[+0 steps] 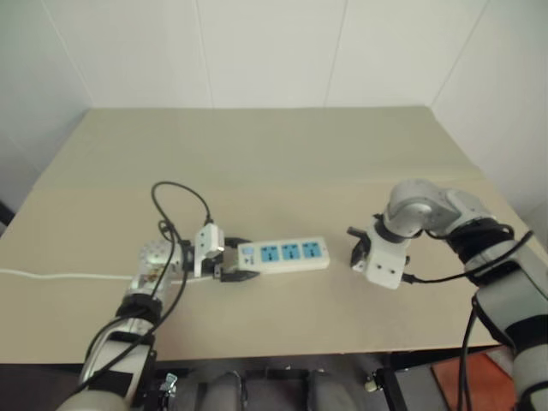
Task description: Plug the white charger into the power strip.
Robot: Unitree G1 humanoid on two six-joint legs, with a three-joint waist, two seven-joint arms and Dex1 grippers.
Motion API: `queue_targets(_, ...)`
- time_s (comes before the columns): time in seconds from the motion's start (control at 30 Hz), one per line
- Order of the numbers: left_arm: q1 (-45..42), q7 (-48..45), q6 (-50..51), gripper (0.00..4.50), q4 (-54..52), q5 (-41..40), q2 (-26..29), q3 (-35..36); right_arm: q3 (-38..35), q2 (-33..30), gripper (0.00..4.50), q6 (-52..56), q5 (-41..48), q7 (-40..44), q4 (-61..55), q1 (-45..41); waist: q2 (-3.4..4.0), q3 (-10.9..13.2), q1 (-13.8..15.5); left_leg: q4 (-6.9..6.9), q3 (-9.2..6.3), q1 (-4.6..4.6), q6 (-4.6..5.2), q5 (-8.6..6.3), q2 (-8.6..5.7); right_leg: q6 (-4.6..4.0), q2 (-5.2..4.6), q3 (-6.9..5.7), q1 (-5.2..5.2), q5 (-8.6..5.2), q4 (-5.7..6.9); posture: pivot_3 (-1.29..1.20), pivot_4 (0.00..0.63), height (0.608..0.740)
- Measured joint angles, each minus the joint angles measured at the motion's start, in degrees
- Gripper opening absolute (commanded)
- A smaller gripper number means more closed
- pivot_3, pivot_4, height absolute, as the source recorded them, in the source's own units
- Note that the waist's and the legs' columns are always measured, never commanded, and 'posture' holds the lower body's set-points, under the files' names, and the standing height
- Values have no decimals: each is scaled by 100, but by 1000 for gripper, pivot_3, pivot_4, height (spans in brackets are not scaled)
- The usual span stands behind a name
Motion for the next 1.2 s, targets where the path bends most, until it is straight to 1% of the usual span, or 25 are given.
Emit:
queue_targets(0.17,-1,-6,-10,3289,0,-1,12,-10,-13,-45,1122,27,62,-95,-82,1,0,0,-8,0,0,1,0,0,1,0,0,0,1,0,0,0,150,740)
queue_targets(0.27,-1,-20,-4,3289,0,-13,27,-9,-197,-64,1122,368,428,-86,-132,0,0,0,-18,-1,0,0,0,0,2,0,-1,0,1,0,0,0,150,740)
queue_targets(0.37,-3,-23,-1,3289,0,-18,31,-19,-711,-106,1122,1152,1061,-64,-240,-29,0,0,-22,-1,-2,0,0,0,5,0,-4,0,1,0,0,0,150,740)
queue_targets(0.4,-4,-34,0,3289,0,-25,31,-21,-975,-122,1122,1654,1389,-50,-360,-21,0,0,-20,-3,-3,-1,0,0,6,0,-4,0,2,0,-1,0,150,740)
queue_targets(0.47,-9,-46,1,3289,2,-27,33,-25,-1361,-136,1122,2233,1775,-82,-549,2,0,0,-13,-6,-4,0,0,0,6,-1,-6,0,2,0,-1,0,150,740)
queue_targets(0.6,-21,-108,4,3289,9,-46,33,-48,-2201,-85,1122,3436,2637,-305,-1116,486,0,0,31,-10,-7,-3,2,-1,5,-1,-8,-3,2,0,-4,0,150,740)
queue_targets(0.73,-40,-309,10,3289,45,-106,34,-87,-2808,302,1122,4842,3598,-542,-1712,1108,0,0,35,-9,-5,-7,3,-2,6,-1,-9,-1,-1,1,-2,0,150,740)
queue_targets(0.8,-63,-497,21,3289,73,-130,32,-123,-3347,800,1122,5881,4476,-990,-2246,1470,0,0,36,-10,-10,-8,3,-2,8,-1,-8,-1,-2,1,-1,0,150,740)
queue_targets(0.87,-151,-634,31,3289,130,-137,11,-201,-3593,1201,1122,6615,5094,-1344,-2761,1755,1,0,62,-9,-15,-15,3,-2,7,-1,-9,-4,-6,1,0,0,150,740)
queue_targets(1.03,-216,-805,51,3289,189,-154,-36,-279,-3901,1577,1122,7609,5671,-1870,-3362,2208,1,0,115,-5,-19,-26,3,-2,-1,1,-14,-14,-5,2,0,0,150,740)
queue_targets(1.2,-285,-874,66,3289,278,-152,-37,-309,-3948,1796,1122,8001,5813,-1993,-3729,2648,1,0,99,-6,-18,-27,5,-3,-4,1,-8,-20,-4,2,0,0,150,740)
